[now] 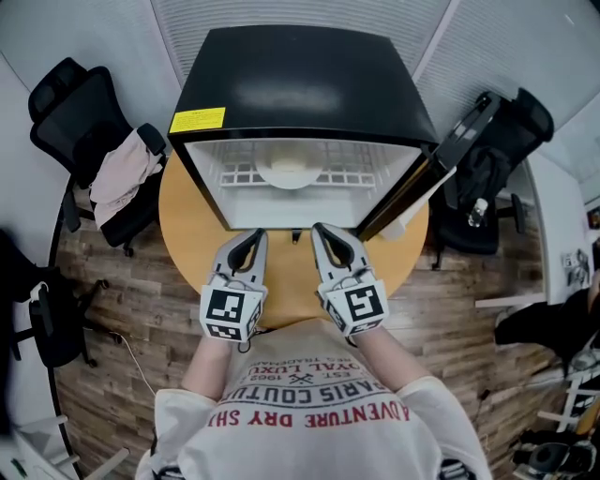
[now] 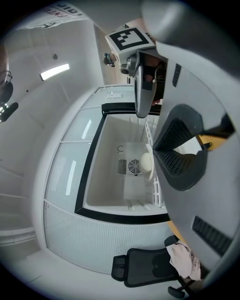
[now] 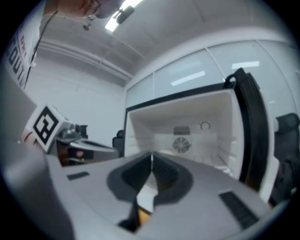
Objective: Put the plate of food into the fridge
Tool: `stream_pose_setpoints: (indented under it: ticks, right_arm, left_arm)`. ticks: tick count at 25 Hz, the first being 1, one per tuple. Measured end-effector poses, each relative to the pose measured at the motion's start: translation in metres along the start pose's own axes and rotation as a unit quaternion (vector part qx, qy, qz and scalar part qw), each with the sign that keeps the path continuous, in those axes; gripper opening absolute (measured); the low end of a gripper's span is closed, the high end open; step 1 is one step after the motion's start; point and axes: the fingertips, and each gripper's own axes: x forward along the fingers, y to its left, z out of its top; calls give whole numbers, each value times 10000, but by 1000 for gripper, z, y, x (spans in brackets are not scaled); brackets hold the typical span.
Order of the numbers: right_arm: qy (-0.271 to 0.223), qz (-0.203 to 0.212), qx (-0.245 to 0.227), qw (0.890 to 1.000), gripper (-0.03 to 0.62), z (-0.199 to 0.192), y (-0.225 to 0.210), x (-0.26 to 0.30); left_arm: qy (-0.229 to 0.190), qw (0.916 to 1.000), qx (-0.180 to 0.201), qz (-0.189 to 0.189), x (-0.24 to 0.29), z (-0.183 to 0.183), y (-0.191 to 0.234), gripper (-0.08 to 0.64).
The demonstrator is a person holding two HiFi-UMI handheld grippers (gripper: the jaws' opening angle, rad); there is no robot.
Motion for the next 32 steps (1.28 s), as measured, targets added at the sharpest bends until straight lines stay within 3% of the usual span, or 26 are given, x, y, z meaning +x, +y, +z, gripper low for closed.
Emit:
stream_pose_setpoints:
  ticks: [4, 7, 16, 32]
  right_arm:
    - [-93, 63, -201, 9997, 31, 4, 5, -3]
    - [102, -119, -79, 9998, 31, -3, 1, -4]
    - [305, -240, -47, 9992, 29, -10, 3, -5]
    - [341, -316, -26, 9989, 29, -12, -2, -6]
  left_arm:
    - [-188, 9998, 55, -66, -5, 10, -4, 29]
    - [-308, 9994, 139, -91, -8, 15, -5, 29]
    - [-335, 9988, 327, -168, -11, 20, -6, 29]
    - [-233, 9992, 282, -180, -5, 15, -8, 29]
